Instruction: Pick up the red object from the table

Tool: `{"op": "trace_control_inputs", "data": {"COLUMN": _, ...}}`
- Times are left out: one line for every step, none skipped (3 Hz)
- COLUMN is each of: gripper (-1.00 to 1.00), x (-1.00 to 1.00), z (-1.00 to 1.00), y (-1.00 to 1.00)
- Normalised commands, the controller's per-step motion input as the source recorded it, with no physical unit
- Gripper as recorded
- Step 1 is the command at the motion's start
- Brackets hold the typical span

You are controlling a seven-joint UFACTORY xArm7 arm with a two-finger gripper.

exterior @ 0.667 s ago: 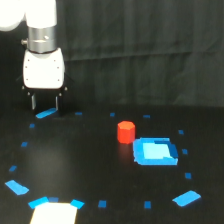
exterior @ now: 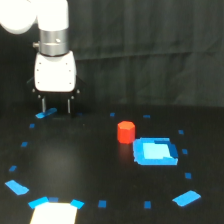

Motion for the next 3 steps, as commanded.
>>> {"op": "trace_control_inputs", "data": {"gripper": 0.71, "x": 0.99, "z": -0.37, "y": -0.27}}
{"op": "trace_control_inputs", "data": {"gripper": 1.00, "x": 0.83, "z": -0.08, "y": -0.34}}
{"op": "trace_control_inputs", "data": {"gripper": 1.00, "x": 1.00, "z": -0.37, "y": -0.96}}
